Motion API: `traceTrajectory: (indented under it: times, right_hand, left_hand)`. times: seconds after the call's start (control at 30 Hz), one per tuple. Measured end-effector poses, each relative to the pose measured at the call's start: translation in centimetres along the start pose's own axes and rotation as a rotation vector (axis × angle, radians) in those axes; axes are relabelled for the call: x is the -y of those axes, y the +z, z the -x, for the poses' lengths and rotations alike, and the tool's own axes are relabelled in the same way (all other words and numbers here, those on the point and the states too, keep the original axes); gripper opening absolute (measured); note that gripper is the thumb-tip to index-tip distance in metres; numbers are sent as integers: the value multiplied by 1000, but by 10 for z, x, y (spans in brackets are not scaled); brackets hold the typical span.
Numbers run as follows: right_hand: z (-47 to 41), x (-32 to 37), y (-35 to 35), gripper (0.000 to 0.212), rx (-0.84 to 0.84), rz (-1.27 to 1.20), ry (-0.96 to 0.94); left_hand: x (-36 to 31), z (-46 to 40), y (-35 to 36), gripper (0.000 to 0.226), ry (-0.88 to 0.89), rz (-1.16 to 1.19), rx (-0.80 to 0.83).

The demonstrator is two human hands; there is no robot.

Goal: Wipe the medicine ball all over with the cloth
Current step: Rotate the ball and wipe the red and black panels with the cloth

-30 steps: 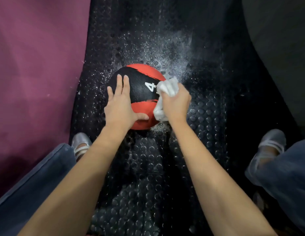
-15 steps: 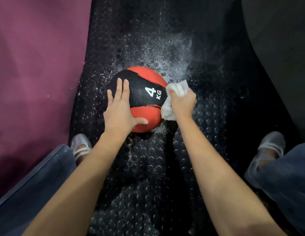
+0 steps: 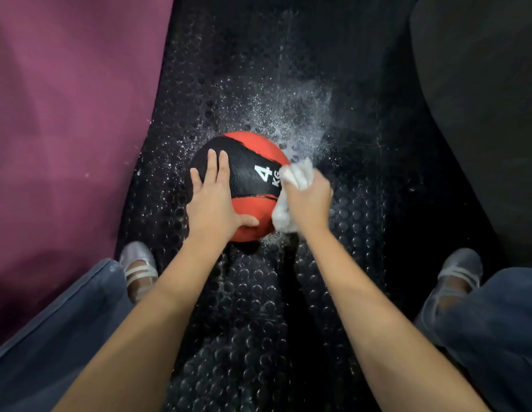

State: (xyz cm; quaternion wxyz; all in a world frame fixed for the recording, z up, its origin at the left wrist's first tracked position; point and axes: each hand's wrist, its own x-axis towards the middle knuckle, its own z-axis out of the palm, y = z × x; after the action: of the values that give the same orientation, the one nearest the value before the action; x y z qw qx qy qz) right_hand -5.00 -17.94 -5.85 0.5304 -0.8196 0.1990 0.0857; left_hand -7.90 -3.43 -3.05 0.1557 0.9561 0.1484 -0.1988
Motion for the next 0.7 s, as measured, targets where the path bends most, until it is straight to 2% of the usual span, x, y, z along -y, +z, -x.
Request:
traceTrajectory:
  times: [0.1,0.17,0.27,0.3,0.37,0.43,0.53,0.63,0.7]
  right_hand:
    - [20,-23,-12,19,119,58,18]
    - [10,-29,-19,26,36,-39,178]
    - [-19,-38,-26,28,-43,-349,512]
    - [-26,-42,-26,27,-7,-436,585]
    - [-35,-48,-23,25,97,-573,664]
    - [-42,-51,-17,28,169,-641,703]
    - [-53,-65,-5,35,251,-793,756]
    - [-53,-79,9,47,350,-909,780]
    - [-53,-83,18,49,404,-1008,748]
  left_hand:
    - [1,4,2,137,14,2,6]
    - [4,3,1,128,18,32,9]
    - [9,-7,-1,82,27,323,-204]
    - [12,-14,0,66,27,445,-297]
    - [20,-34,1,50,-38,646,-408]
    - [30,-56,2,50,-183,800,-372]
    - [53,-82,11,63,-424,973,-186]
    - [66,-86,21,84,-504,1141,43]
    - [68,-86,27,78,-505,1208,45]
